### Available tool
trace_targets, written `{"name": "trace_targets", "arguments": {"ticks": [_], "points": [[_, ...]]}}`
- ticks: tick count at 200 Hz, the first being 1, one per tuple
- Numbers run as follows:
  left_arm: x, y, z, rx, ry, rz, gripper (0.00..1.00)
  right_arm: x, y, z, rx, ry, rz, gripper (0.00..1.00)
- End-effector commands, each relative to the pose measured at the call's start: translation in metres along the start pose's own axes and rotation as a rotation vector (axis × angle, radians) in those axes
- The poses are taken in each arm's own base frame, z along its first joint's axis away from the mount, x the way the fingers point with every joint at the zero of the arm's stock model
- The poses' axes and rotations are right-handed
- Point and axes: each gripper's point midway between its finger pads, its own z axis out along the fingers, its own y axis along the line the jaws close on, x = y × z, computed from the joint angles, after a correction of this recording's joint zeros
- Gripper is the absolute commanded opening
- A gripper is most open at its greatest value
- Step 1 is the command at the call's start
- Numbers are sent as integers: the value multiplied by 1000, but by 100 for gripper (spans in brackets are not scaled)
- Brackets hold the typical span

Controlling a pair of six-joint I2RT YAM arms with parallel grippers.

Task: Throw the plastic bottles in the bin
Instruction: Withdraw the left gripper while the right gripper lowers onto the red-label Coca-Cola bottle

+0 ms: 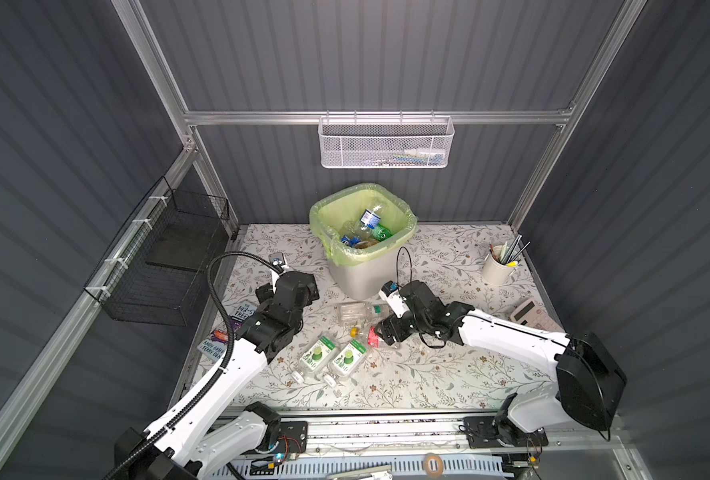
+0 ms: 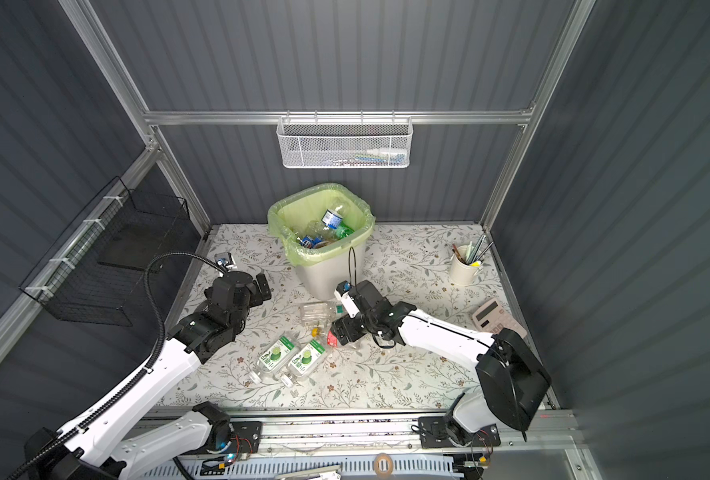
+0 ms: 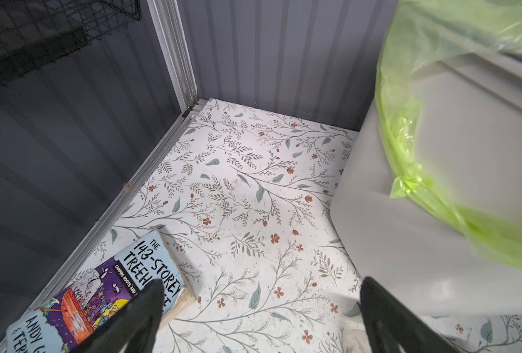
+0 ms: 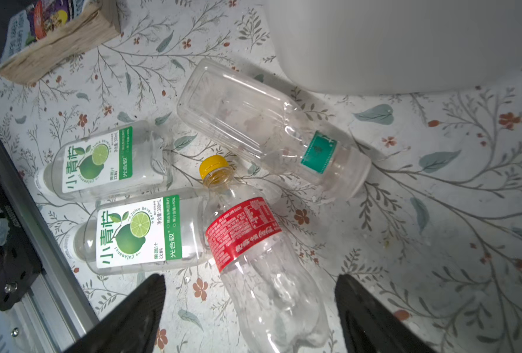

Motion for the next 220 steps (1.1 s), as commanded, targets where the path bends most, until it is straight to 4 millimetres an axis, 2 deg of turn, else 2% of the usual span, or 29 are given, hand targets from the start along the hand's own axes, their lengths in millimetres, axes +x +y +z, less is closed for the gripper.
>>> {"name": "trace_targets", "arguments": {"ticks": [1,21,32,62,91,101,117,155,188,220], "points": [[7,2,-3,16,27,-23,100,16,6,5,-9,94,-71,88],[11,1,-2,20,39,-15,100,26,3,13,29,150,-119,88],[12,0,-1,25,45,-12,100,37,-3,16,67,210,-142,88],[16,-1,0,35,57,-19,100,47,-16,23,145,272,-196,83],[18,-1,0,33,61,-19,100,58,-25,22,184,307,-214,69],[18,-1,0,32,61,-19,100,63,-28,21,195,313,-218,68],[19,-1,0,33,64,-19,100,71,-31,16,204,322,-225,68],[21,-3,2,39,70,-22,100,73,-28,-3,197,309,-213,58],[21,-4,2,43,70,-26,100,84,-32,-22,222,310,-152,58],[24,-6,5,46,77,-25,100,80,-39,-46,264,192,-74,56]]}}
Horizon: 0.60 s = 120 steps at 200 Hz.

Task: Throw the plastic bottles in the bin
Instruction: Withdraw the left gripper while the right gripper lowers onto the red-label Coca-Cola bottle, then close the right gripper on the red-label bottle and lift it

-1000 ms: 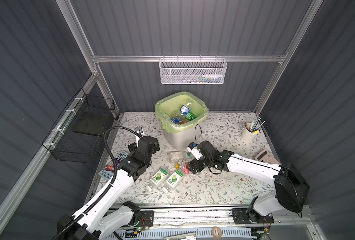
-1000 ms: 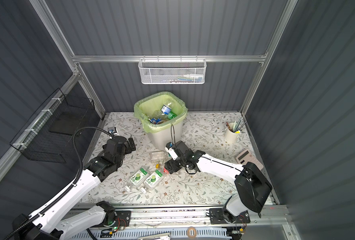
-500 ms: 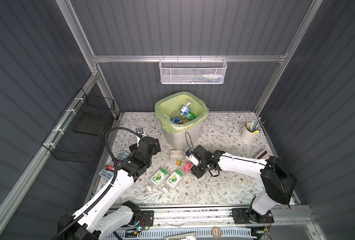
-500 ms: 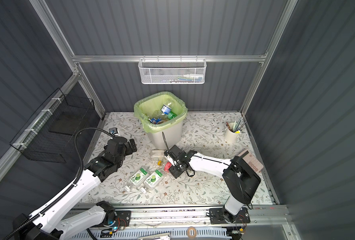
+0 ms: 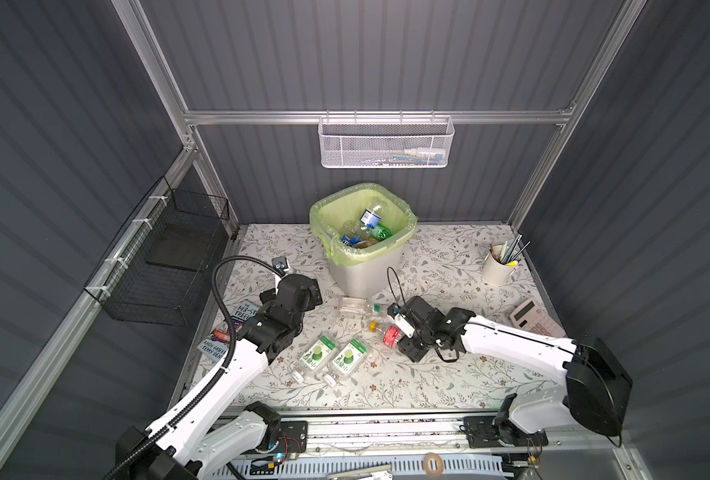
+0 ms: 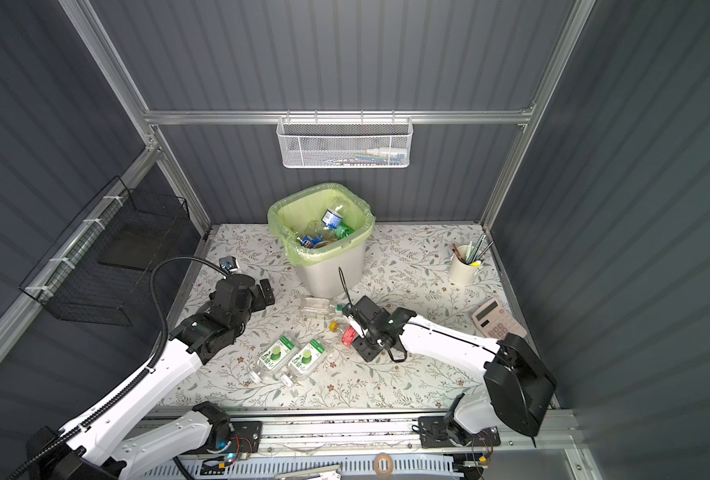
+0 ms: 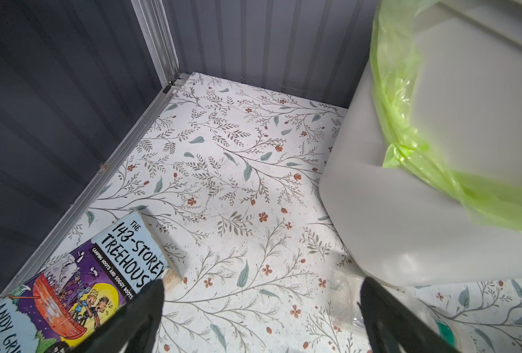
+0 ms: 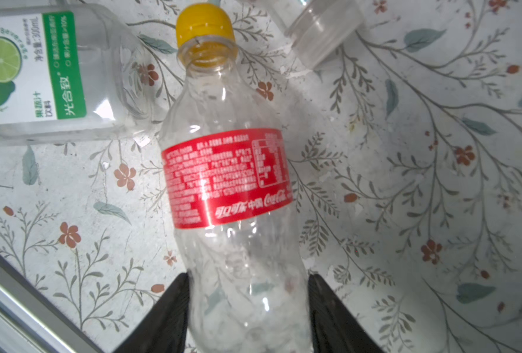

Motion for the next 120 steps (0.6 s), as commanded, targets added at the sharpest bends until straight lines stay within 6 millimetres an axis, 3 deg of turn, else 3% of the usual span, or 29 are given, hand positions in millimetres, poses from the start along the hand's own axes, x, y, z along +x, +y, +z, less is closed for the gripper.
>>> {"name": "trace_targets", "arguments": {"ticks": [1,25,60,82,120], "points": [[6,2,3,-4,14,-9,100,10,-12,-14,45,-44,89,56],[7,-1,6,1,19,-8,100,2,-27,-30,70,-191,205,57],[10,1,7,-3,21,-5,100,3,-78,-45,140,-279,498,58],[11,2,6,-2,20,-10,100,2,-89,-42,161,-261,543,60],[13,3,5,-1,20,-15,100,14,-97,-12,184,-109,587,63]]}}
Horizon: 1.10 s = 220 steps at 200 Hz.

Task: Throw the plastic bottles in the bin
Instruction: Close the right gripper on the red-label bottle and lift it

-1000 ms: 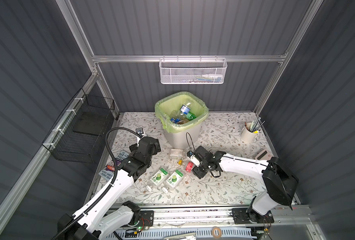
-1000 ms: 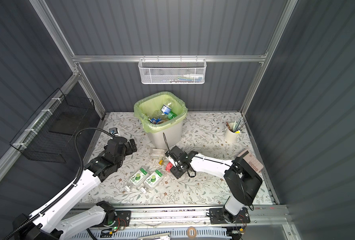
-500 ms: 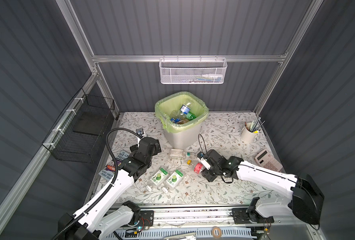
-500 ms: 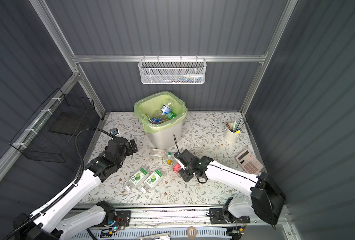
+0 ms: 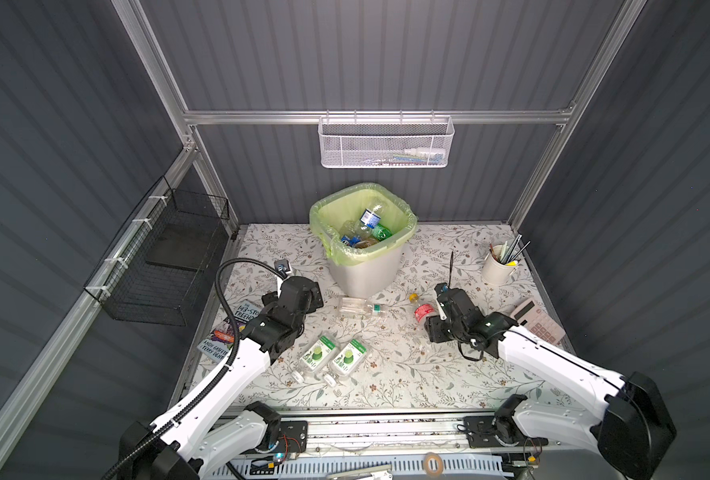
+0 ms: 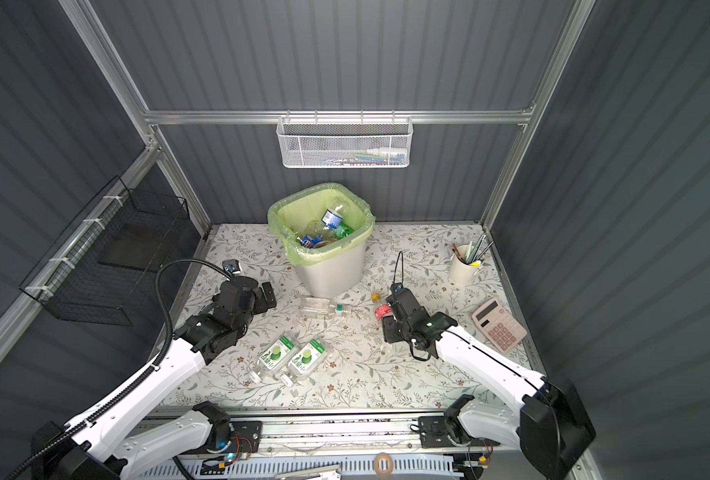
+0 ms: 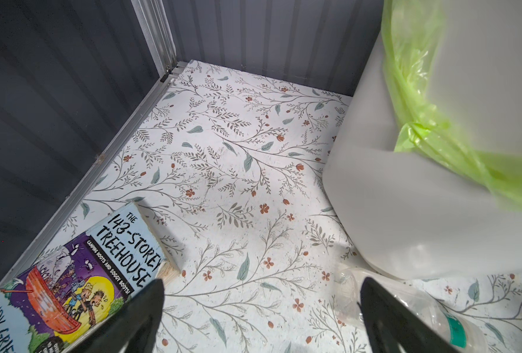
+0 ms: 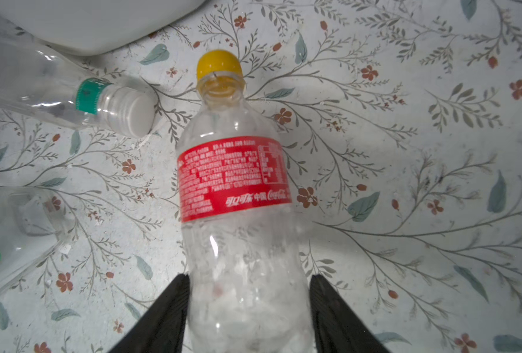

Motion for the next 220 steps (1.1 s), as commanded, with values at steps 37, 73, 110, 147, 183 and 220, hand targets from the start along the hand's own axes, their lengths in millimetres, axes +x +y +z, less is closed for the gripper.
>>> {"name": "trace_targets", "arguments": {"ticks": [37,73,110,147,183,220], "points": [[-2,6,-4,-6,-15,-19,100,13,-10,21,71,122,48,70],[-2,7,-5,-9,-15,-18,100,4,-11,13,82,98,23,92],[-1,5,-3,-2,-13,-20,100,-2,-7,17,71,114,-12,97],[-3,7,-4,-10,-19,-16,100,3,-6,39,86,216,-64,96],[-2,10,-5,-21,-19,-11,100,3,-6,50,106,284,-122,89],[1,13,-5,-34,-21,-9,100,11,-7,56,108,328,-141,71]]}}
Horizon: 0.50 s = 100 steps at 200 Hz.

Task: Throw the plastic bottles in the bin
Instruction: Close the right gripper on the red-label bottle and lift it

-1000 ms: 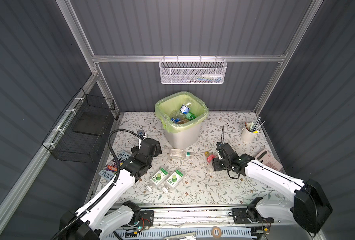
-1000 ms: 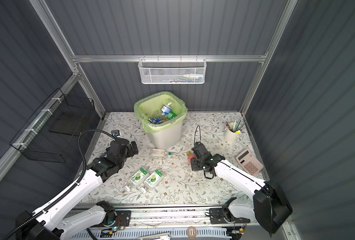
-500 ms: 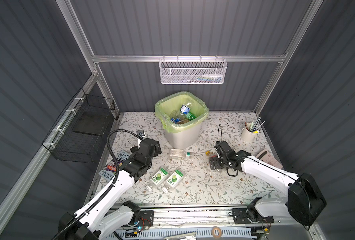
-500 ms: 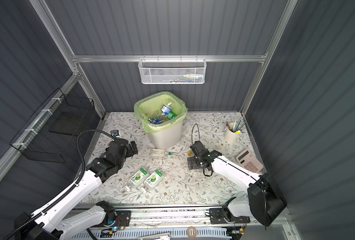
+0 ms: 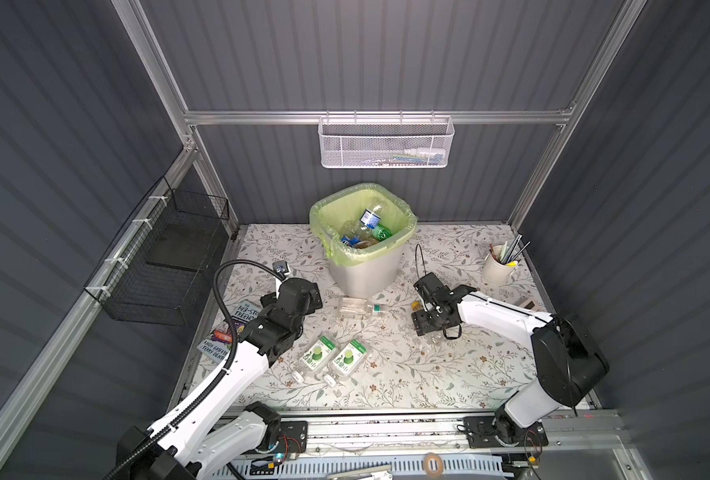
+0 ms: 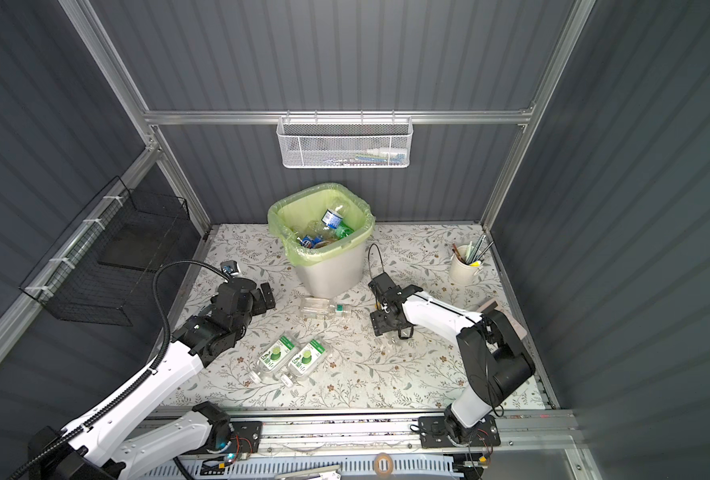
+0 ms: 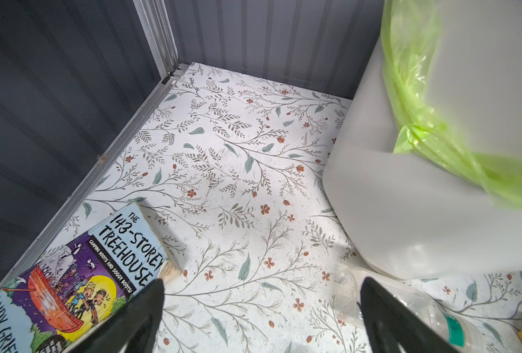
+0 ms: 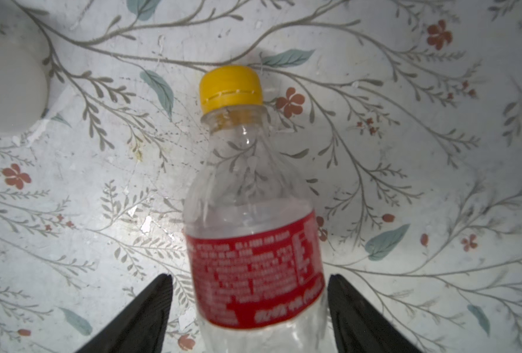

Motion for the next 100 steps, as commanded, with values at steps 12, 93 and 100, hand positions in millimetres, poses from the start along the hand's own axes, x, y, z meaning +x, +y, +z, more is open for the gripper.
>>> {"name": "trace_targets", "arguments": {"ticks": [12,93,100], "points": [[1,10,-1,-35,-10,-1,100,8,-2,2,4,56,-25,67],[5,11,4,-53,-6,3,100,-2,-1,-22,-43,-63,1,55],[6,12,4,-54,-4,1,100,-7,-2,-32,-57,-115,12,55]]}}
